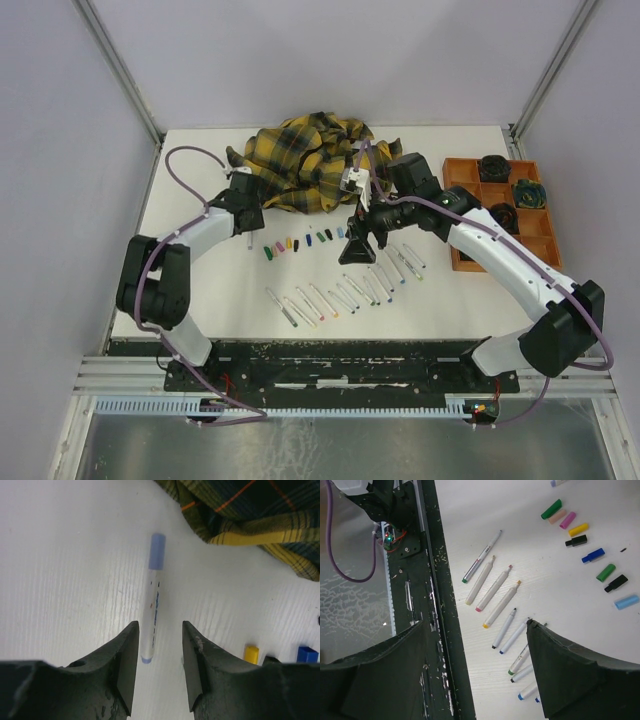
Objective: Open the pen caps
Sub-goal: Pick up the pen from the center of the board.
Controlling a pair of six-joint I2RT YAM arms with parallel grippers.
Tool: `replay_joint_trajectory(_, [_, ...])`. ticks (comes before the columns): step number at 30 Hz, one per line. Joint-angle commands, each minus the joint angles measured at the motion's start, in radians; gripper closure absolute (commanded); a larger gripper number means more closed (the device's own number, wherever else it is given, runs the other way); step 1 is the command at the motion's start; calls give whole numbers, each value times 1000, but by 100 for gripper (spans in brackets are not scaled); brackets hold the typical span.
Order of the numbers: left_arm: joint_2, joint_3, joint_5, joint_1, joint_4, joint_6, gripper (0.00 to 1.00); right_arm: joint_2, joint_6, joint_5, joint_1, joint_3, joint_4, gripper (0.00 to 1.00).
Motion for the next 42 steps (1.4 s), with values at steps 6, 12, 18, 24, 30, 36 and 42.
replay_joint_trajectory(6, [123, 135, 0, 26, -73, 95, 58, -28, 27, -77, -14, -11, 72, 14])
replay_joint_trajectory(12, [171, 163, 23, 40, -88, 97, 63, -27, 30, -76, -23, -11, 72, 13])
replay_joint_trajectory(18, [197, 163, 40, 42, -91, 99, 66, -29, 36, -81, -34, -13, 75, 13])
replay_joint_trajectory(24, [209, 161, 43, 44, -96, 101, 69, -27, 40, -86, -36, -13, 77, 13])
replay_joint_trajectory(30, [210, 151, 37, 44, -93, 98, 74, -32, 42, -92, -40, -14, 78, 13])
replay_joint_trajectory(36, [162, 120, 23, 44, -73, 85, 86, -34, 49, -106, -43, -15, 82, 13])
replay_joint_trajectory(42, [41, 66, 34, 42, -26, 60, 95, -38, 70, -134, -48, -18, 94, 13])
